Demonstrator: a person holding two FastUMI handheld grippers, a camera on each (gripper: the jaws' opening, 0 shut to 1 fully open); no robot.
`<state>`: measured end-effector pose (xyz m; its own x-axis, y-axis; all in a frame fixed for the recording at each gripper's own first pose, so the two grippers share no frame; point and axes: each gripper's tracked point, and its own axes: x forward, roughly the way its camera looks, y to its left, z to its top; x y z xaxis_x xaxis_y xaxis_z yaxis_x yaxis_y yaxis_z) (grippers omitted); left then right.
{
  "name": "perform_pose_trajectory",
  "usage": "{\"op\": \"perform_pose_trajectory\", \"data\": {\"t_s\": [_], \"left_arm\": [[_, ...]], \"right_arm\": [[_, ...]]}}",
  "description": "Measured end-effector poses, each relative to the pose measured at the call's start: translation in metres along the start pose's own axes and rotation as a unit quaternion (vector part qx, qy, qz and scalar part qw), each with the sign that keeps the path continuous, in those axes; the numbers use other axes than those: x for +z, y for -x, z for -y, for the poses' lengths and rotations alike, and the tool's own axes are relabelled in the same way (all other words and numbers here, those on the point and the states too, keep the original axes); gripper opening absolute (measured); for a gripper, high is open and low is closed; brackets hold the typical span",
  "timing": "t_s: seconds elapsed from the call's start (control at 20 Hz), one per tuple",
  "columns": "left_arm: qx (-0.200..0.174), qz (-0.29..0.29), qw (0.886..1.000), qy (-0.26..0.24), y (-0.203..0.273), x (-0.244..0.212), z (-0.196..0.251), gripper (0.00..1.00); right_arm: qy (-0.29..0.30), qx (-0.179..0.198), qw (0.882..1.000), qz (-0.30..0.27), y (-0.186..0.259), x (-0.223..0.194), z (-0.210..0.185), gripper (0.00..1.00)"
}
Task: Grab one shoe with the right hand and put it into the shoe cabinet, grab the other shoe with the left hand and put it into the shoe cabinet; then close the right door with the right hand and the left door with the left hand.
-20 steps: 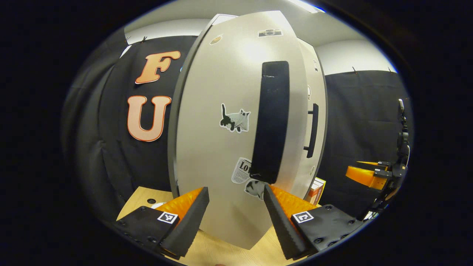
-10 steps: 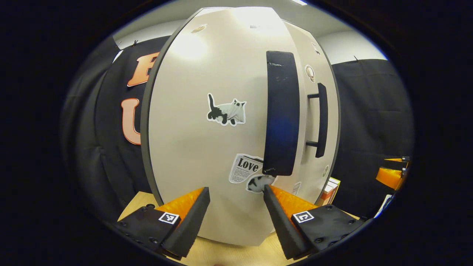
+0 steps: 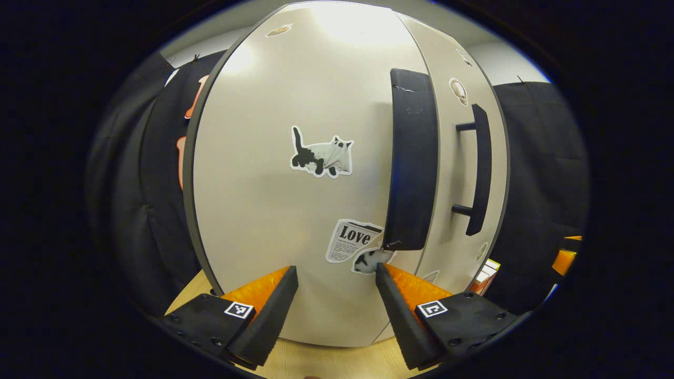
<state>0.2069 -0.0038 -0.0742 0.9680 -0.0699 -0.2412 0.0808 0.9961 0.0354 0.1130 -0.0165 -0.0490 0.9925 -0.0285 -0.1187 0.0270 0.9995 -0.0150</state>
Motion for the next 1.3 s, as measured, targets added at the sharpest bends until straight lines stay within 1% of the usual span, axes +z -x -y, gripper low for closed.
{"op": "perform_pose_trajectory", "data": {"t_s": [0.1, 0.15, 0.2, 0.25, 0.3, 0.4, 0.55, 0.65, 0.75, 0.9, 1.0, 1.05, 1.1, 1.2, 1.25, 1.3], "left_arm": [[0.002, -0.001, 1.0, -0.003, 0.02, 0.006, -0.006, 0.97], [0.009, 0.0, 1.0, -0.002, 0.034, 0.012, -0.013, 0.97], [0.012, 0.002, 1.0, 0.001, 0.051, 0.021, -0.018, 0.97], [0.015, 0.006, 1.0, 0.004, 0.067, 0.03, -0.025, 0.99], [0.016, 0.01, 1.0, 0.002, 0.081, 0.04, -0.032, 0.97], [0.025, 0.023, 0.999, -0.001, 0.106, 0.062, -0.047, 0.97], [0.045, 0.042, 0.998, 0.005, 0.145, 0.094, -0.075, 0.97], [0.057, 0.047, 0.997, 0.015, 0.168, 0.104, -0.093, 0.96], [0.076, 0.049, 0.996, 0.011, 0.19, 0.11, -0.114, 0.97], [0.1, 0.056, 0.993, 0.02, 0.219, 0.115, -0.142, 0.97], [0.12, 0.064, 0.99, 0.022, 0.233, 0.116, -0.159, 0.94], [0.13, 0.067, 0.989, 0.021, 0.239, 0.116, -0.166, 0.94], [0.137, 0.069, 0.988, 0.021, 0.245, 0.117, -0.171, 0.97], [0.141, 0.075, 0.987, 0.025, 0.255, 0.12, -0.174, 0.96], [0.14, 0.077, 0.987, 0.027, 0.261, 0.122, -0.176, 0.99], [0.141, 0.079, 0.986, 0.029, 0.264, 0.121, -0.178, 0.96]], "right_arm": [[-0.007, 0.003, 1.0, -0.003, 0.0, 0.009, -0.001, 0.92], [-0.007, 0.002, 1.0, -0.003, 0.0, 0.015, 0.0, 0.92], [-0.005, 0.001, 1.0, -0.002, 0.001, 0.022, 0.0, 0.92], [-0.003, 0.002, 1.0, 0.0, 0.001, 0.03, 0.0, 0.92], [0.0, 0.004, 1.0, 0.004, 0.003, 0.04, 0.0, 0.92], [0.003, 0.01, 1.0, 0.014, 0.007, 0.059, -0.002, 0.92], [0.007, 0.029, 0.999, 0.029, 0.014, 0.086, -0.007, 0.92], [0.011, 0.033, 0.999, 0.04, 0.022, 0.101, -0.003, 0.92], [0.011, 0.033, 0.998, 0.046, 0.029, 0.112, 0.003, 0.92], [0.019, 0.023, 0.998, 0.055, 0.041, 0.124, 0.012, 0.92], [0.022, 0.02, 0.998, 0.058, 0.045, 0.126, 0.013, 0.92], [0.021, 0.021, 0.998, 0.058, 0.046, 0.126, 0.011, 0.92], [0.021, 0.024, 0.998, 0.058, 0.048, 0.125, 0.009, 0.92], [0.023, 0.025, 0.998, 0.058, 0.051, 0.124, 0.006, 0.92], [0.023, 0.026, 0.998, 0.057, 0.053, 0.123, 0.003, 0.92], [0.023, 0.027, 0.998, 0.058, 0.055, 0.123, 0.002, 0.92]]}}
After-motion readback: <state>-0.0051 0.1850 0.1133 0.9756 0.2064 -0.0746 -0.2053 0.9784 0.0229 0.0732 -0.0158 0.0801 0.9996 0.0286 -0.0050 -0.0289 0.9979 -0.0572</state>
